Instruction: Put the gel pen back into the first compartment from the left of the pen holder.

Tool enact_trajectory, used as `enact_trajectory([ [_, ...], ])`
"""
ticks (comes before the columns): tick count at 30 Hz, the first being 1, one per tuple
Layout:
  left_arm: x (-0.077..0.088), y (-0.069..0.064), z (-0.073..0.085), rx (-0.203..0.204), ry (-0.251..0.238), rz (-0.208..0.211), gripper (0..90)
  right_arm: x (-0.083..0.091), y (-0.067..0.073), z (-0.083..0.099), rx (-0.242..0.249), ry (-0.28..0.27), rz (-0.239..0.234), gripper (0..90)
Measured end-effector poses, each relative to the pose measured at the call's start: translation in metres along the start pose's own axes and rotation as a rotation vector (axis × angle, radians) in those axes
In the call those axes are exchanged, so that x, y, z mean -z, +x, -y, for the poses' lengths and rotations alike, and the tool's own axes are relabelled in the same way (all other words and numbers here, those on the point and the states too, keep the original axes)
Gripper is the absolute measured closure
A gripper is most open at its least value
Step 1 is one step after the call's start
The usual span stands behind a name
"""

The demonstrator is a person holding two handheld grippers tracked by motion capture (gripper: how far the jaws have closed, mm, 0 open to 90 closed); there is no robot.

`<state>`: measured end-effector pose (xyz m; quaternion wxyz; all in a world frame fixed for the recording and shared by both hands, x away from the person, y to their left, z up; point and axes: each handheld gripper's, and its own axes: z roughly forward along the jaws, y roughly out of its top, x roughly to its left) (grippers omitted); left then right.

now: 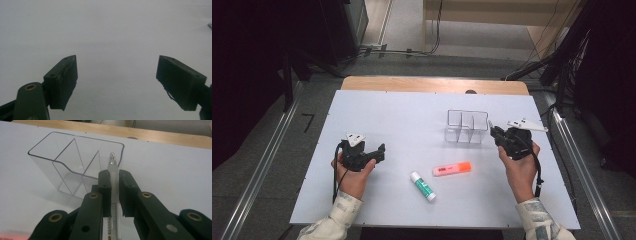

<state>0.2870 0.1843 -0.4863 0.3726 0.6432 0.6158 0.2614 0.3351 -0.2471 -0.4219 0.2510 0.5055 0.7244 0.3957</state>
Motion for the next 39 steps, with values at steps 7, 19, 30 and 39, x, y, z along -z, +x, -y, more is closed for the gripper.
enact_trajectory([
  [7,0.000,0.000,0.000,-0.003,0.001,-0.001,17.8,-0.004,0.005,-0.009,0.010,-0.005,-0.016,79.2],
  [19,0.000,0.001,0.000,0.003,0.001,0.000,17.8,-0.015,0.016,-0.028,0.033,-0.014,-0.034,79.3],
  [30,-0.002,0.002,0.000,0.013,0.006,0.007,17.8,-0.028,0.026,-0.043,0.042,-0.018,-0.054,79.2],
  [39,-0.002,0.002,0.001,0.009,0.011,0.005,17.8,-0.040,0.033,-0.055,0.056,-0.023,-0.073,79.3],
])
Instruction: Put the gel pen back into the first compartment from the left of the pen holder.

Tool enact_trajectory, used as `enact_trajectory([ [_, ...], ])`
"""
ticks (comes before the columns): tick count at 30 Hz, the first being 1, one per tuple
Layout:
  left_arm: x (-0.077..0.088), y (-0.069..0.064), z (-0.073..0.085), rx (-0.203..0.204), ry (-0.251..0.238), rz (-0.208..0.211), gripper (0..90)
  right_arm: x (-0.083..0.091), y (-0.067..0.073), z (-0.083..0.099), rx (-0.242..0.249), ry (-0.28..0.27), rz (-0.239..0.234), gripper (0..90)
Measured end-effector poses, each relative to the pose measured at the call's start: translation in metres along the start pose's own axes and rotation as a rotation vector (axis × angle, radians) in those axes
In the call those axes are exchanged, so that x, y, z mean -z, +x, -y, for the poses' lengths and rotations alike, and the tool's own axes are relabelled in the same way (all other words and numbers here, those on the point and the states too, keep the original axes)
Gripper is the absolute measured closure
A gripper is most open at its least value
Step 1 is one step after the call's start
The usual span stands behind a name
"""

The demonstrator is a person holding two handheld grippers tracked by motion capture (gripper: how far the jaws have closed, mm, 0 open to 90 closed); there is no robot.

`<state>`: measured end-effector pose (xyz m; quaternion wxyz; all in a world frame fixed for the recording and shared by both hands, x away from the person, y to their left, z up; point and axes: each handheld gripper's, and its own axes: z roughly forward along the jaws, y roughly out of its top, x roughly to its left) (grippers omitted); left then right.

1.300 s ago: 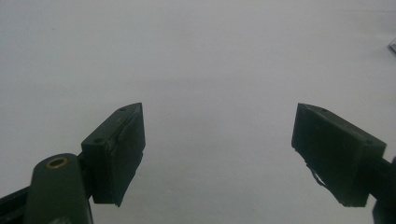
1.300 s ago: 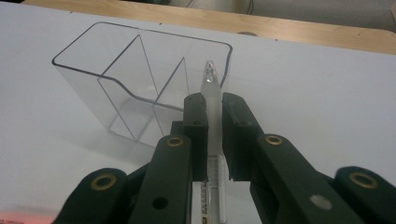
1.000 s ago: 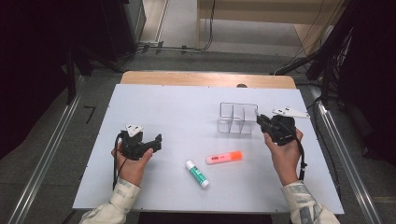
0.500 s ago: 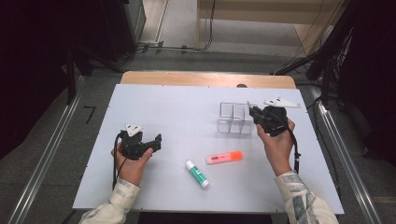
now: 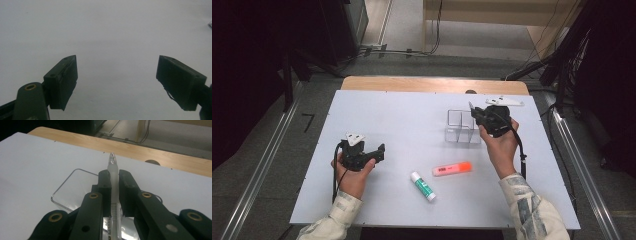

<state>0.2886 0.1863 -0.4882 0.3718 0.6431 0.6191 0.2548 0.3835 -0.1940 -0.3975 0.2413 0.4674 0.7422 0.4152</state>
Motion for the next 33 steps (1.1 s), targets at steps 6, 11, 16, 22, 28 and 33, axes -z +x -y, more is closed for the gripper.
enact_trajectory([
  [6,0.000,0.001,0.000,0.005,-0.001,0.001,17.8,-0.009,0.005,-0.008,0.005,0.006,-0.016,79.3],
  [11,0.000,0.001,0.000,0.006,-0.003,0.001,17.8,-0.017,0.008,-0.014,0.003,0.012,-0.027,79.3],
  [16,0.000,0.002,0.000,0.005,0.001,0.004,17.8,-0.022,0.009,-0.016,0.004,0.014,-0.038,79.3],
  [22,0.000,0.002,0.000,0.006,-0.002,0.002,17.8,-0.026,0.012,-0.022,0.015,0.015,-0.040,79.2],
  [28,0.000,0.002,0.000,0.007,-0.002,0.002,17.8,-0.032,0.015,-0.028,0.011,0.014,-0.047,79.2],
  [33,0.000,0.003,0.000,0.008,-0.003,0.003,17.8,-0.037,0.018,-0.033,0.013,0.013,-0.050,79.3],
])
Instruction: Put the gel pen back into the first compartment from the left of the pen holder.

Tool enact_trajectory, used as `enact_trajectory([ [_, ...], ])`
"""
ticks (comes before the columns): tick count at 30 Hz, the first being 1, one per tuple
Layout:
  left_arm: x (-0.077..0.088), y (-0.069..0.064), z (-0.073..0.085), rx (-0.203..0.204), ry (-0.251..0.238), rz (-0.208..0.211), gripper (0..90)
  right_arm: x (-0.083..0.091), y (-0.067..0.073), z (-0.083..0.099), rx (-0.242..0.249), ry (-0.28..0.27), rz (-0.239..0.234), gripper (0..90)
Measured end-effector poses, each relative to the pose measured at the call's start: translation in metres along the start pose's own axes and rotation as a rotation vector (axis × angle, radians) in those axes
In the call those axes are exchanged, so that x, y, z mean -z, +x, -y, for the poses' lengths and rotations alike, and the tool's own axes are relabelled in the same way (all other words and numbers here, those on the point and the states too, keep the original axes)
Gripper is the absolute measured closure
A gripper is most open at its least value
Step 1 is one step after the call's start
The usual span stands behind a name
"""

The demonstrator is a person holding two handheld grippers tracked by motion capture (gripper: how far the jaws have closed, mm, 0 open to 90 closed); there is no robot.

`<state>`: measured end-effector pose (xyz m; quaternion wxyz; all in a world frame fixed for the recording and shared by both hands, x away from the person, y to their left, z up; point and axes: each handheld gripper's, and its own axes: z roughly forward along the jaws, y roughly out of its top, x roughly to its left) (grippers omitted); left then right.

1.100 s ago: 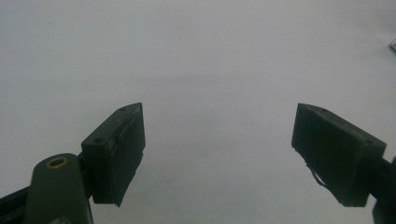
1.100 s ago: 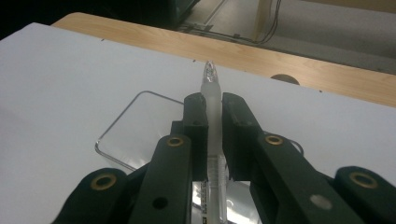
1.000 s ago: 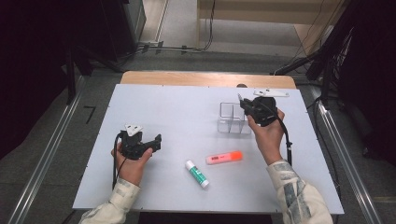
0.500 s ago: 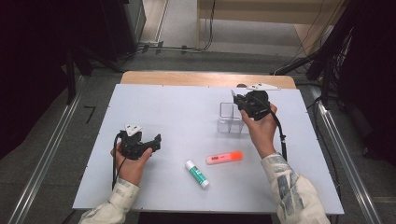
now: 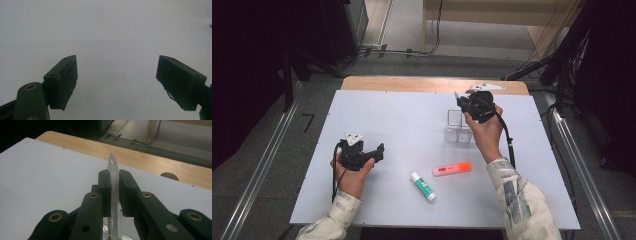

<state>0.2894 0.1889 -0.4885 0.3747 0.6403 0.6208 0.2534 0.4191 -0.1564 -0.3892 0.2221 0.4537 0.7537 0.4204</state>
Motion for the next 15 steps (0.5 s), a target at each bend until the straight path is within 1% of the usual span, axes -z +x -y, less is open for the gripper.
enact_trajectory([
  [9,0.000,0.000,0.000,0.001,-0.001,0.001,17.8,-0.011,0.005,-0.008,0.002,0.003,-0.010,79.3],
  [15,0.000,0.001,0.000,0.001,0.000,0.000,17.8,-0.020,0.007,-0.014,-0.010,0.001,-0.016,79.2],
])
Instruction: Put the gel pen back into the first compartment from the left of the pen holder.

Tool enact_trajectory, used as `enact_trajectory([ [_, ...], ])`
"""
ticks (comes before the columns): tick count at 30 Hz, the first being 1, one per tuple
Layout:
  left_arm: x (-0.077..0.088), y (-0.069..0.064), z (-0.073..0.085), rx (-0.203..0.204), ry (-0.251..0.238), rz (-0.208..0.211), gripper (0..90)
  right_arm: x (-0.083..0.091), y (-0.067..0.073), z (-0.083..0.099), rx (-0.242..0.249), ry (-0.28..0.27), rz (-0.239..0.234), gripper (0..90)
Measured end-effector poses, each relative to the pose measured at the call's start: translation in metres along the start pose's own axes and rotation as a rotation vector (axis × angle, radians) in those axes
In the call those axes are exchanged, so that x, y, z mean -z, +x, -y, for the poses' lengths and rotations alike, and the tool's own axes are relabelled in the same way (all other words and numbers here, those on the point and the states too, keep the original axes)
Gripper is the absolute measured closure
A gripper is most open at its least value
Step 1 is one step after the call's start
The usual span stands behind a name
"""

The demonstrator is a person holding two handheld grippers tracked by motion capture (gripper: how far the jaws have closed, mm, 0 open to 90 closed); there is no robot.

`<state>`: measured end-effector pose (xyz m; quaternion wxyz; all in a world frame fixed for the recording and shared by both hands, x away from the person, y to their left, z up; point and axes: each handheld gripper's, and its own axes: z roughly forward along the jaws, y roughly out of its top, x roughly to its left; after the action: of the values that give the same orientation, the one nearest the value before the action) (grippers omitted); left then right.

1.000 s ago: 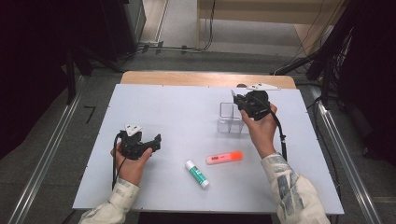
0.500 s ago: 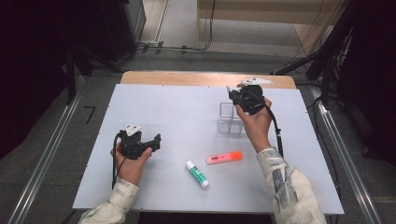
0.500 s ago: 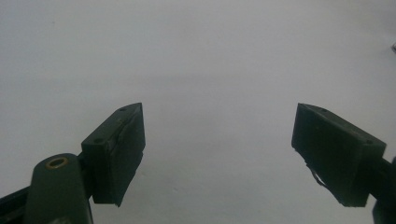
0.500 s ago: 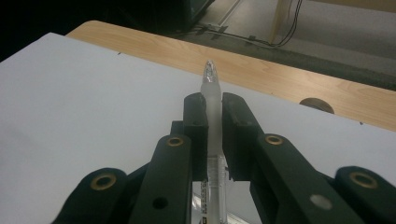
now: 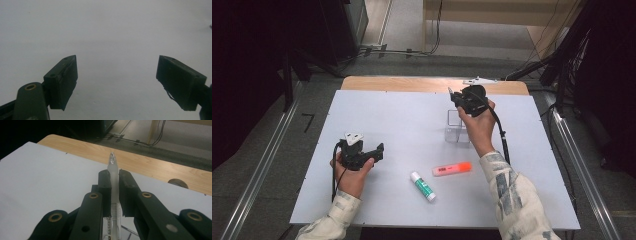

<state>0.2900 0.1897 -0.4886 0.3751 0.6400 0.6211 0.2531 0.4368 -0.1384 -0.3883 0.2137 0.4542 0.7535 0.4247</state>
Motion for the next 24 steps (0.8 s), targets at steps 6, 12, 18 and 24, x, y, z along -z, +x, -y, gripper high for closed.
enact_trajectory([
  [6,0.000,-0.001,0.000,-0.006,0.003,0.002,17.8,-0.007,0.004,-0.007,-0.008,0.001,-0.007,79.3],
  [12,0.000,-0.001,0.000,-0.005,0.002,0.005,17.8,-0.015,0.009,-0.012,-0.011,-0.006,-0.019,79.2],
  [18,0.000,0.000,0.000,-0.004,0.003,0.004,17.8,-0.021,0.012,-0.012,-0.017,-0.012,-0.024,79.1],
  [24,-0.001,0.000,0.000,-0.004,0.004,0.006,17.8,-0.024,0.012,-0.011,-0.013,-0.012,-0.026,79.0],
])
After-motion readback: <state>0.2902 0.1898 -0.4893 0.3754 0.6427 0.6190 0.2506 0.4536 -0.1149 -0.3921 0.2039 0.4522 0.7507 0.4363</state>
